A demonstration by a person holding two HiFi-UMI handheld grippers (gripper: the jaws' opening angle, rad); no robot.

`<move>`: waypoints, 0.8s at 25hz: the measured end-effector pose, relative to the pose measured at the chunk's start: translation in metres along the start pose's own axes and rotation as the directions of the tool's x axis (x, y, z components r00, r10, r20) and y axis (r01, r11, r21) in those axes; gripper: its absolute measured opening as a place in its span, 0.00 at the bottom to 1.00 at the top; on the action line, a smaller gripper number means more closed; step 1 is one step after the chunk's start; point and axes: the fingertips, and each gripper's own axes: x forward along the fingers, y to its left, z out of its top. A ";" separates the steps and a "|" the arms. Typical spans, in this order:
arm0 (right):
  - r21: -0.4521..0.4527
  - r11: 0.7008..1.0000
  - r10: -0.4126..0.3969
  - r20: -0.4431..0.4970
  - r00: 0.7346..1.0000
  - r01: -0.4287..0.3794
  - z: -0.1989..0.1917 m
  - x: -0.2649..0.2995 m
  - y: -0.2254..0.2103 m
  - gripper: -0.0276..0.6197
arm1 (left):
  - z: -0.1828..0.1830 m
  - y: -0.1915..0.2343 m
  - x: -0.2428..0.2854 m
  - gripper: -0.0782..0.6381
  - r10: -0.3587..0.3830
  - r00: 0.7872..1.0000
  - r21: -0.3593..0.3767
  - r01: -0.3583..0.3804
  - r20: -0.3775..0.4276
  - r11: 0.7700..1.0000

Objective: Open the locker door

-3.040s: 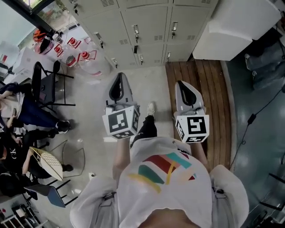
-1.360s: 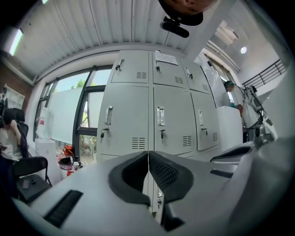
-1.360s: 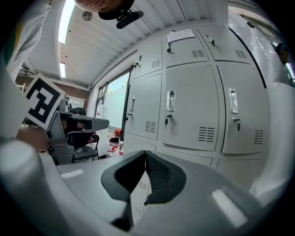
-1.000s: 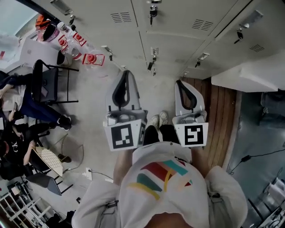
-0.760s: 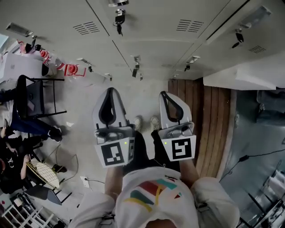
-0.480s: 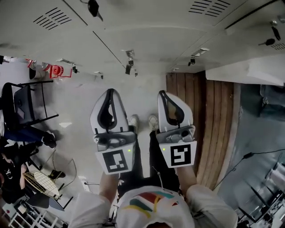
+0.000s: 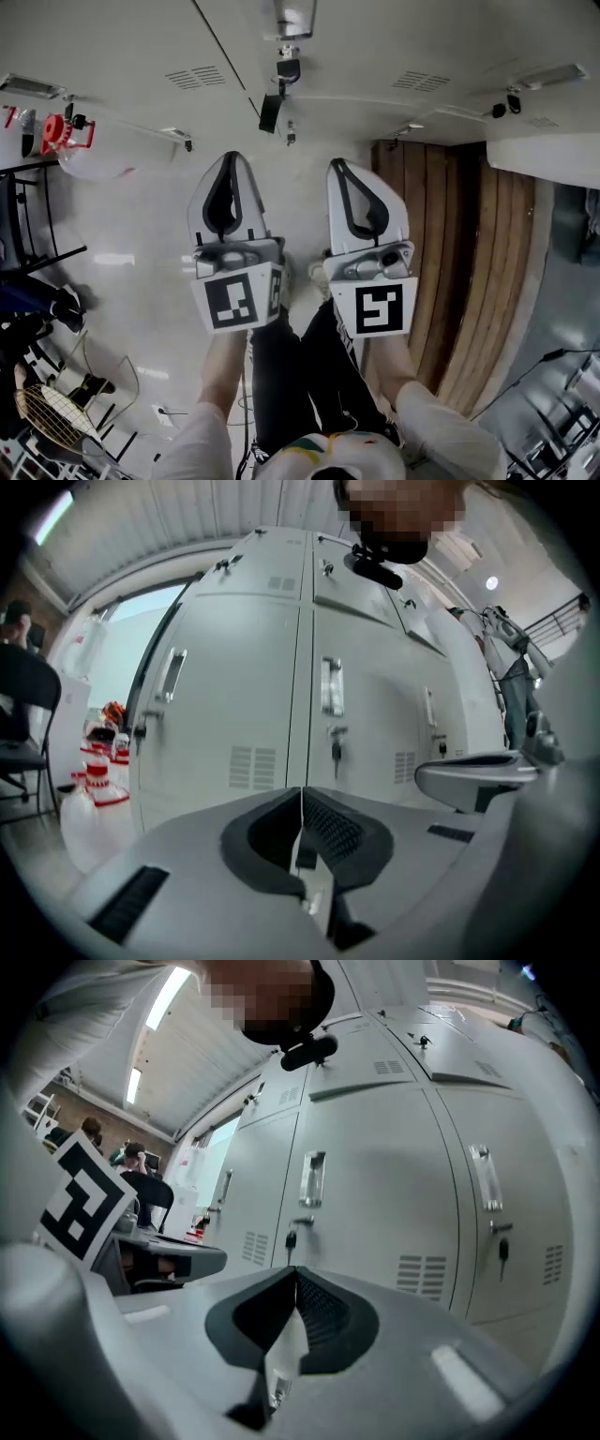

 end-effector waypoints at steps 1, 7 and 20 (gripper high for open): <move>-0.008 1.000 0.007 -0.003 1.000 -0.007 0.032 0.004 -0.005 0.05 | 0.032 -0.002 0.000 0.13 -0.013 1.000 -0.018 0.013 -0.013 1.000; 0.022 0.999 0.037 0.011 0.999 -0.038 0.221 0.033 -0.040 0.05 | 0.247 -0.003 0.003 0.13 -0.050 0.998 0.002 0.050 0.025 0.999; -0.013 0.999 0.046 0.017 0.999 -0.046 0.095 0.059 -0.018 0.05 | 0.127 0.021 0.030 0.13 -0.039 0.996 0.027 0.037 0.079 0.999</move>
